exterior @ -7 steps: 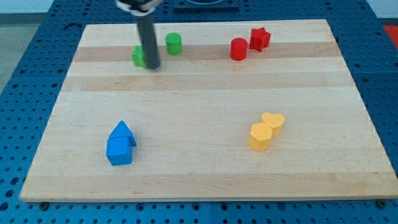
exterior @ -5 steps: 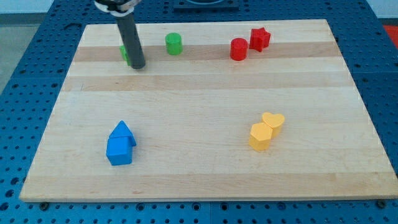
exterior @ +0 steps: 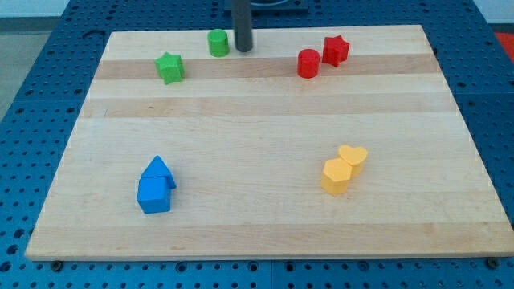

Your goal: Push the green circle at the top of the green star

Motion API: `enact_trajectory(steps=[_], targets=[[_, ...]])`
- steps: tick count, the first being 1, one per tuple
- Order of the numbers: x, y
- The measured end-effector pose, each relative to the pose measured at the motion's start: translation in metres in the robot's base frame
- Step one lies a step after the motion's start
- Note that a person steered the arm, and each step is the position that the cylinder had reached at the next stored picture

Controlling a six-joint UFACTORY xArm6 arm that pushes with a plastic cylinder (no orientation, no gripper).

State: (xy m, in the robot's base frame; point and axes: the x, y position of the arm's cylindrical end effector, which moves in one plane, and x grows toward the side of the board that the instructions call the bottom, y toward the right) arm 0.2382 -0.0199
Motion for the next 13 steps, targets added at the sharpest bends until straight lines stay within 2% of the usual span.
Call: enact_trajectory(steps=[1, 2, 3, 4, 5, 6, 7, 8, 9, 10, 12, 13], targets=[[-0.008, 0.036], [-0.046, 0.022], [-0.029, -0.028], [0.025, -0.077], [0.053, -0.128], [0.031, -0.118], [-0.017, -0.084], [-0.046, -0.070], [-0.045, -0.092], [-0.023, -0.126], [0.050, -0.130], [0.059, -0.130]])
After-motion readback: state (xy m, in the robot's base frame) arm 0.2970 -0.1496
